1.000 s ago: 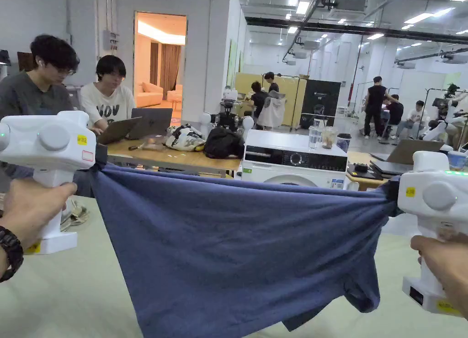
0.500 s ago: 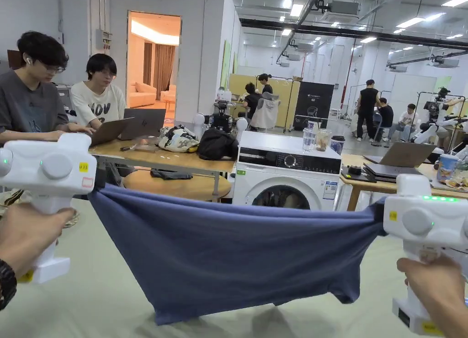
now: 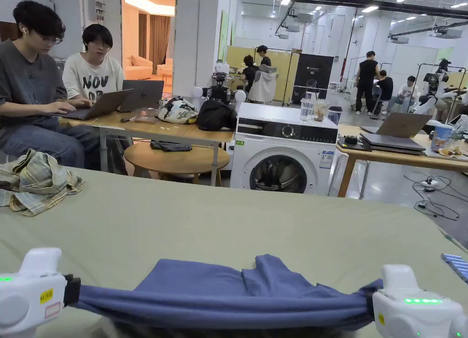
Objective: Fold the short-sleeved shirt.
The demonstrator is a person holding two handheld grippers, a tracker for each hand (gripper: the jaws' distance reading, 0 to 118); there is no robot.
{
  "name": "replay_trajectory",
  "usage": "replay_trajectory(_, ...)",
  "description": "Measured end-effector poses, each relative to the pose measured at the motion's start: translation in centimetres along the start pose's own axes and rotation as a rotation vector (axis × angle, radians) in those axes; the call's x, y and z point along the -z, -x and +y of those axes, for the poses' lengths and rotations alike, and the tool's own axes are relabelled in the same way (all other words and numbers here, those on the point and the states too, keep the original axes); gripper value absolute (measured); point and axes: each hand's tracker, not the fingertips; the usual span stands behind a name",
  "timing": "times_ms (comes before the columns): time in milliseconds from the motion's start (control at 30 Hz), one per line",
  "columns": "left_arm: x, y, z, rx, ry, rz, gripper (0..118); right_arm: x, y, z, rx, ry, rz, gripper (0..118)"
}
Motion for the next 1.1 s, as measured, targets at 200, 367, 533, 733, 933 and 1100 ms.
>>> replay_trajectory(200,-0.4,0.4,-5.2,-0.035,0.053,0.000,2,0.5,0.4,-5.3,0.005,0.103,0.022,9)
replay_trajectory(367,0.9,0.6,-6.6,-0.024,0.085,0.014,6,1.1,0.3,-6.7,0.040,0.107,0.029,18)
replay_trajectory(533,-0.7,0.2,-5.9,-0.009,-0.003,0.019,39,-3.1,1.8,-5.5,0.063,-0.035,0.036,52)
replay_trajectory(733,-2.1,-2.1,-5.1,0.026,-0.113,0.034,46,-5.6,5.3,-4.2,0.092,-0.144,0.102,51)
replay_trajectory(933,-2.0,-4.2,-5.9,0.043,-0.128,0.024,0,-4.9,8.6,-4.2,0.106,-0.195,0.137,0)
replay_trajectory(1100,-2.7,-3.4,-5.7,0.002,-0.056,0.037,0,-5.1,10.4,-4.2,0.091,-0.184,0.191,0)
